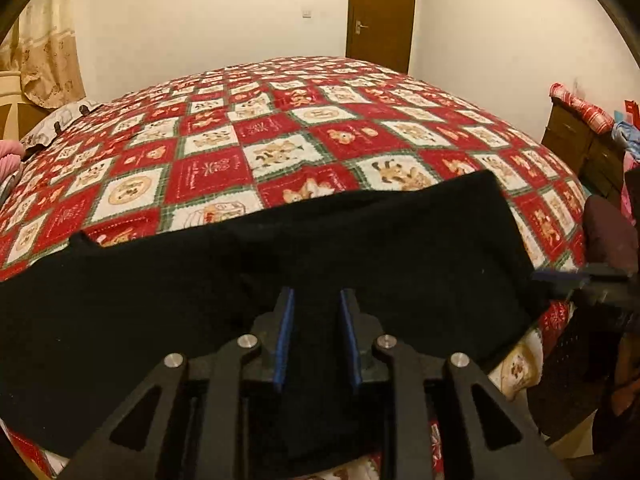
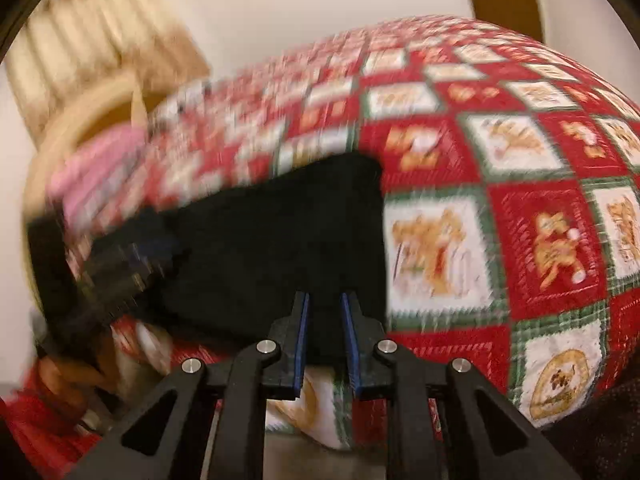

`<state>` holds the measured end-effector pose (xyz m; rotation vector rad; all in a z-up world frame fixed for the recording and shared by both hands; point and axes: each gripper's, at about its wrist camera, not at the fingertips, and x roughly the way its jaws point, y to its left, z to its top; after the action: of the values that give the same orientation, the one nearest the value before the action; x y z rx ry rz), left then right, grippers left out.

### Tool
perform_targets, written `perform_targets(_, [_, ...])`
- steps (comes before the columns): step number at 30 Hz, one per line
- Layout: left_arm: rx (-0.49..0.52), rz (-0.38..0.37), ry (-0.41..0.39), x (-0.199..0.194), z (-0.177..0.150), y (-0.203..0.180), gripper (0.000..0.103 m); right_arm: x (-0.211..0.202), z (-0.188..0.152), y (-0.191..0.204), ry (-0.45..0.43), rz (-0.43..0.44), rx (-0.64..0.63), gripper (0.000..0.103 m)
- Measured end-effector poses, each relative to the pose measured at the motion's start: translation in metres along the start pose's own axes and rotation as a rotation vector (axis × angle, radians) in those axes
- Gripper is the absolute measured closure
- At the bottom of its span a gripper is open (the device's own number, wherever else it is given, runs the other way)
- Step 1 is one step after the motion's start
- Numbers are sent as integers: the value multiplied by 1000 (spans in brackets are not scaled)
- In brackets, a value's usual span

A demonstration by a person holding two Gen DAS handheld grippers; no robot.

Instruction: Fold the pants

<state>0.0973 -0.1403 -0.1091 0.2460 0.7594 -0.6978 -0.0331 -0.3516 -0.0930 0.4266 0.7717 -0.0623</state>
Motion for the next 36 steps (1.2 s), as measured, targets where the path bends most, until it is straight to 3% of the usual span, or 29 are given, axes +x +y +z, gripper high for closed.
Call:
perform_targets(2, [-14,-11,-5,0,0,0,74,-8,12,1,-61,10,7,85])
perform_targets(7, [47,-26,-10,3,-3,-21,31,31,44,11,-91,-34,-57,85])
perform_targets(9, [128,7,-9,3,-7,-33,26,72,50,4,-16,-95,-46,85])
perform_targets(10, [150,22,-15,2,-9,-35,26,70,48,2,-69,-69,-25,85])
perform_targets(13, [132,18,-31,-4,-10,-29,26,69,50,-4,-82,-42,48,85])
perform_targets(16, [40,9,-36,-14,-5,-8,26,66,47,-2,-95,-53,47,85])
perform_targets(20, [-74,66,-80,-43,-8,38,24,58,44,3,-119,-83,135,83])
perform_targets(23, [-193,185,-120,-74,-25,88,17,43,38,14,-179,-53,210,81])
perform_targets(25, [-284,288,-140,-94,-45,126,17,40,38,43,-189,4,128,71])
perform_targets(27, [-372,370,-150,-108,-62,158,17,42,31,73,-187,69,45,46])
perform_targets(29, [-482,449,-145,-119,-81,194,17,51,20,97,-158,115,-18,43])
perform_targets(32, [-619,521,-154,-130,-105,237,17,71,2,115,-94,92,-54,43])
perform_targets(34, [-708,527,-154,-132,-120,260,17,84,-9,112,-62,79,-17,43])
perform_targets(36, [-782,498,-157,-131,-131,275,17,82,-15,112,-112,95,-21,39])
